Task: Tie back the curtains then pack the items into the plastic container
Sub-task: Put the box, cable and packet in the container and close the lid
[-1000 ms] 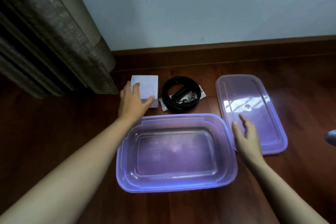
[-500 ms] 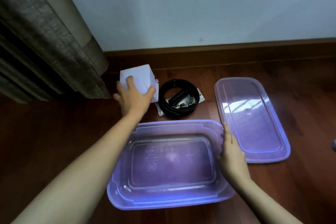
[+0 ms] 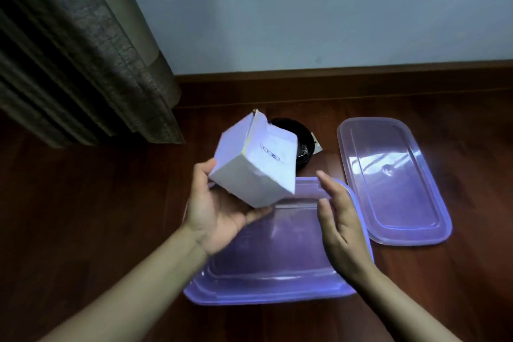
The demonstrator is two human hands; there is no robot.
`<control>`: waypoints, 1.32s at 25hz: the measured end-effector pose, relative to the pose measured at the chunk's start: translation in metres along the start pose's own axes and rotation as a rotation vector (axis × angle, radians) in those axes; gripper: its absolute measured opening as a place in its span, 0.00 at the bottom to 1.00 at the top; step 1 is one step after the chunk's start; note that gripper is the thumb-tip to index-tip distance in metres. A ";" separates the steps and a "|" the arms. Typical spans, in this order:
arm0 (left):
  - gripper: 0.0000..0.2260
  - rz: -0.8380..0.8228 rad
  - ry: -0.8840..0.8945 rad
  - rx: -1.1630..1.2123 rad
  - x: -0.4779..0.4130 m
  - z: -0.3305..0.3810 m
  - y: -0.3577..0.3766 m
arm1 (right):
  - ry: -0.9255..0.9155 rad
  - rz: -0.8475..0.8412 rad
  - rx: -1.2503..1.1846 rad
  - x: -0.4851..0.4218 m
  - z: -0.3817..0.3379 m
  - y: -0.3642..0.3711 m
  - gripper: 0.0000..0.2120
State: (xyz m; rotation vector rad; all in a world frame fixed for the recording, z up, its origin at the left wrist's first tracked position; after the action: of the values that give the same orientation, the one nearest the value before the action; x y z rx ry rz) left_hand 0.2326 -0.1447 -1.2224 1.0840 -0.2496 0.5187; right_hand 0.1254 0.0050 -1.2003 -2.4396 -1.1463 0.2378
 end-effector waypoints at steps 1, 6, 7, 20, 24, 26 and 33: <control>0.21 0.003 -0.078 -0.007 0.004 -0.014 -0.005 | 0.070 -0.089 -0.244 -0.001 0.001 0.015 0.24; 0.14 0.313 -0.082 -0.569 0.017 -0.017 -0.049 | 0.215 -0.120 -0.458 0.012 0.019 0.041 0.25; 0.13 0.343 -0.051 -0.639 0.019 -0.011 -0.057 | 0.219 -0.123 -0.426 0.018 0.023 0.047 0.24; 0.34 0.137 0.176 -2.016 0.026 -0.005 -0.038 | 0.101 -0.193 0.340 -0.003 0.034 0.049 0.28; 0.40 -0.122 0.267 -2.587 0.012 -0.052 -0.029 | 0.191 0.030 0.852 -0.008 0.054 -0.015 0.34; 0.44 -0.073 0.187 -2.621 0.004 -0.053 -0.042 | 0.352 -0.061 0.836 -0.007 0.076 -0.028 0.37; 0.41 -0.037 0.435 -2.523 0.024 -0.038 -0.035 | 0.380 -0.081 0.472 -0.003 0.095 -0.029 0.41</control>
State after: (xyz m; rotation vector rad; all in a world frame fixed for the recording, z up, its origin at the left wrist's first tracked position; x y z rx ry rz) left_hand 0.2692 -0.1165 -1.2560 -1.4583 -0.2709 0.0673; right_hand 0.0722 0.0479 -1.2721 -1.9148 -0.8960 0.0109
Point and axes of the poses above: each hand's wrist, its own x-axis away from the middle knuckle, its own y-axis out of the palm, z = x × y, the point moved 9 cm from there along -x, towards the middle knuckle, and after that the axes turned 11 degrees about -z, right-handed, at the moved point
